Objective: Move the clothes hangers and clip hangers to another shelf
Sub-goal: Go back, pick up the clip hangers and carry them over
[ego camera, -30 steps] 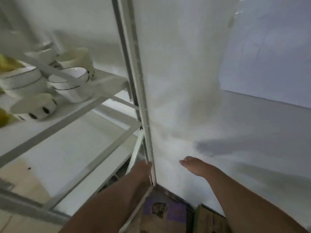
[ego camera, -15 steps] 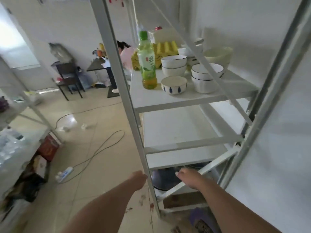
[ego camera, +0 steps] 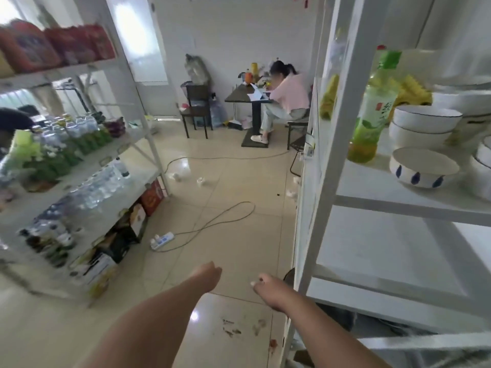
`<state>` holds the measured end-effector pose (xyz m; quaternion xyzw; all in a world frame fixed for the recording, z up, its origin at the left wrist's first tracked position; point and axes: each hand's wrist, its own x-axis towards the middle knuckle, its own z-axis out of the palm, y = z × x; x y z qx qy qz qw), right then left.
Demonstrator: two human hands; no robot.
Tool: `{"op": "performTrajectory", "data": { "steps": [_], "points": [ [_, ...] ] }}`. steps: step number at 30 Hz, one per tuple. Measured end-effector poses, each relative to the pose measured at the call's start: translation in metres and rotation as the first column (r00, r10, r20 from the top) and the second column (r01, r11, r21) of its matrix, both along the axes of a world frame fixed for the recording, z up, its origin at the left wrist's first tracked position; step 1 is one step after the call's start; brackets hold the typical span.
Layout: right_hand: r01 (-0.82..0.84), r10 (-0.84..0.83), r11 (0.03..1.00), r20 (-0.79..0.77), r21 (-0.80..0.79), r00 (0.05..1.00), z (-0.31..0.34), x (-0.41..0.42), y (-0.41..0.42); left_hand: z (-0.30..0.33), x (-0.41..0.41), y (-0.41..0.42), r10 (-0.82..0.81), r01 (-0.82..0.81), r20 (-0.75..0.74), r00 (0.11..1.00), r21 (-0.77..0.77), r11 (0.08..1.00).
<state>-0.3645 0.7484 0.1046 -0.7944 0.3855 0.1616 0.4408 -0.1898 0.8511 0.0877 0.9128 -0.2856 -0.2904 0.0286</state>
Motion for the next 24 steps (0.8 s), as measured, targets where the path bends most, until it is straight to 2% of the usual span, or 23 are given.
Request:
{"op": "performTrajectory", "data": {
  "steps": [4,8,12,15,20,22,24],
  "points": [
    [0.036,-0.032,0.997,0.056,-0.062,0.998,0.003,0.063,-0.017,-0.005,0.061,0.004,0.015,-0.014,0.032,0.999,-0.024,1.0],
    [0.064,-0.059,0.994,0.051,-0.094,0.997,0.007,0.123,-0.037,-0.001,0.113,-0.002,0.079,-0.08,-0.025,0.997,-0.04,0.996],
    [0.069,-0.065,0.987,0.029,-0.145,0.997,0.006,0.175,-0.058,0.011,0.157,-0.013,0.106,-0.107,-0.01,0.994,-0.075,0.991],
    [0.072,-0.073,0.981,0.003,-0.179,0.997,0.007,0.209,-0.075,0.007,0.191,-0.018,0.126,-0.136,-0.063,0.99,-0.19,0.972],
    [0.138,-0.139,0.977,0.007,-0.16,0.99,0.009,0.252,-0.101,0.014,0.229,-0.032,0.191,-0.208,-0.09,0.977,-0.245,0.947],
    [0.18,-0.179,0.975,0.012,-0.13,0.984,0.009,0.272,-0.113,0.02,0.239,-0.039,0.116,-0.128,-0.07,0.991,-0.2,0.971],
    [0.235,-0.233,0.968,0.029,-0.091,0.972,0.01,0.295,-0.125,0.031,0.251,-0.051,0.001,-0.004,-0.03,1.0,-0.089,0.996]
  ]
}}
